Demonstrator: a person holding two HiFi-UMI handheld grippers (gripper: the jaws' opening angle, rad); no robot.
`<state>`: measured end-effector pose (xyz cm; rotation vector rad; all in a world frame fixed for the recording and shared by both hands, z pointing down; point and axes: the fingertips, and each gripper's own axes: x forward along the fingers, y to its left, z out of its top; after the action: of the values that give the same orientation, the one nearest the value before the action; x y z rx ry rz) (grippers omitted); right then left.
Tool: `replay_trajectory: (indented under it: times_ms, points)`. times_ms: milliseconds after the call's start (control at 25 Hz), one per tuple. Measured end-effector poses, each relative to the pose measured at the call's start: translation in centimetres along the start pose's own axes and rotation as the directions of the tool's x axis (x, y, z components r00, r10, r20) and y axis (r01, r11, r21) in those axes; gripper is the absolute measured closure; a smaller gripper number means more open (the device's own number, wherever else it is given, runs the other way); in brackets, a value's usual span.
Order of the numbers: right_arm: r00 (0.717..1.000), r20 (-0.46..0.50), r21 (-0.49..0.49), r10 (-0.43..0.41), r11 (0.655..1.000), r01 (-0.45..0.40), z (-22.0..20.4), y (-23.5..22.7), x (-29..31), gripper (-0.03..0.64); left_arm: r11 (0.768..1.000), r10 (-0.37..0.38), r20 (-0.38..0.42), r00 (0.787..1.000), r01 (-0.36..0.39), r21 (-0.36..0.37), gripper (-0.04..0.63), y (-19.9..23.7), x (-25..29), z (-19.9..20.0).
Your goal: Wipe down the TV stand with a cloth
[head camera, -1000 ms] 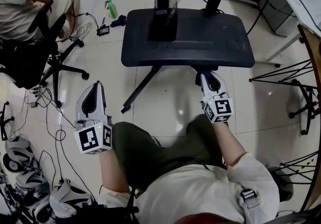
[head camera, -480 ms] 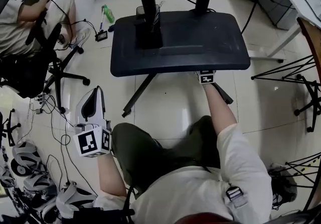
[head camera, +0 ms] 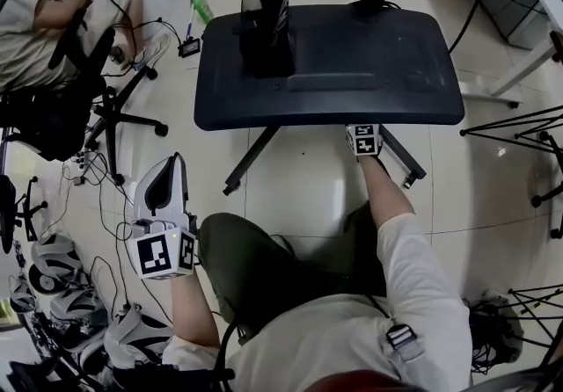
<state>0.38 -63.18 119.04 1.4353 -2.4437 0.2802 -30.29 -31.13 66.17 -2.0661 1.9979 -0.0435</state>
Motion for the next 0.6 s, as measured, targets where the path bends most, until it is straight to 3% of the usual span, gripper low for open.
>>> replay_trajectory:
  times_ms: [160, 320, 440, 600]
  points:
    - [1.000, 0.001, 0.014, -0.002, 1.000, 0.002, -1.2, -0.6, 0.4, 0.558, 1.000, -0.004, 0.000, 1.000, 0.004, 0.007, 0.350, -0.8, 0.4, -0.8]
    - [0.998, -0.022, 0.017, -0.052, 0.998, 0.052, -2.3, -2.6, -3.3, 0.558, 1.000, -0.002, -0.009, 1.000, 0.002, -0.012, 0.347, -0.8, 0.4, -0.6]
    - [0.987, -0.109, 0.046, -0.120, 0.991, 0.125, -8.0, -6.9, -8.7, 0.558, 1.000, -0.006, -0.011, 1.000, 0.006, -0.021, 0.347, -1.2, 0.5, 0.1]
    - [0.945, -0.214, 0.089, -0.246, 0.959, 0.270, -16.2, -13.3, -19.8, 0.558, 0.999, -0.025, 0.004, 1.000, 0.025, -0.041, 0.347, -1.8, 1.2, 0.5]
